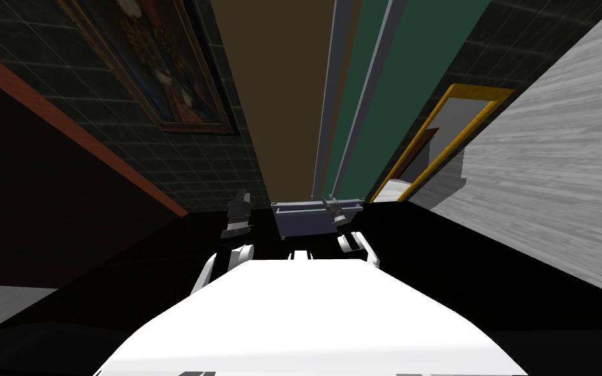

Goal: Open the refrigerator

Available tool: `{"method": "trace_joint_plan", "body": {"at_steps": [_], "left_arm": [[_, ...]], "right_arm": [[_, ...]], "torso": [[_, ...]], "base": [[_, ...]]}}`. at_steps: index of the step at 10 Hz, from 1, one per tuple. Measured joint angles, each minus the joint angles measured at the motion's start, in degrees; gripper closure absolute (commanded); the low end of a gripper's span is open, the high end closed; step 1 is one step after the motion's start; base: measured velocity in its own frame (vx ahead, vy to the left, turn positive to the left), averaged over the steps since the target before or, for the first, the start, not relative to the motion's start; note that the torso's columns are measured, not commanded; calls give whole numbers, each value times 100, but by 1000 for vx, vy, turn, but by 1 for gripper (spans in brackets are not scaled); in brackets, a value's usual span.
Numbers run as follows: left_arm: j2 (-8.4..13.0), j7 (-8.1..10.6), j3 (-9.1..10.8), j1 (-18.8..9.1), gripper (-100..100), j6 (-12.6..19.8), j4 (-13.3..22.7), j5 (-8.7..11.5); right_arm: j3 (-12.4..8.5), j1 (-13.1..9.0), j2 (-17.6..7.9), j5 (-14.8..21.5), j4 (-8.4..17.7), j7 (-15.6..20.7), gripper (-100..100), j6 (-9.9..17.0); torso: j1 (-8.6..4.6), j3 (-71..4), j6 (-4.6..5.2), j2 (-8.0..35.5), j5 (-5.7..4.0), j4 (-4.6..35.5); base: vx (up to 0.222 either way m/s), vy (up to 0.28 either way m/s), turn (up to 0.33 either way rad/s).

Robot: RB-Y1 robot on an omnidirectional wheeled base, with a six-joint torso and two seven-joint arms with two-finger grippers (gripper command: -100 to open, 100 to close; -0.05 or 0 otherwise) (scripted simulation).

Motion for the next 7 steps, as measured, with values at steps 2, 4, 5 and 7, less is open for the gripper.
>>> {"method": "trace_joint_plan", "body": {"at_steps": [2,4,5,7], "left_arm": [[0,0,0,0,0,0,0,0],[0,0,0,0,0,0,0,0],[0,0,0,0,0,0,0,0],[0,0,0,0,0,0,0,0]], "right_arm": [[44,-111,22,159,139,260,-100,119],[91,-280,5,310,274,505,-100,285],[109,-317,23,369,329,623,-100,338],[146,-448,21,518,481,872,-100,459]], "torso": [[0,0,0,-1,0,0],[0,0,0,-1,0,0],[1,0,1,0,0,0],[0,0,1,0,0,0]], "base": [[-1,-7,-4],[-1,-7,-4],[-1,-7,-8],[-1,-6,-5]]}}
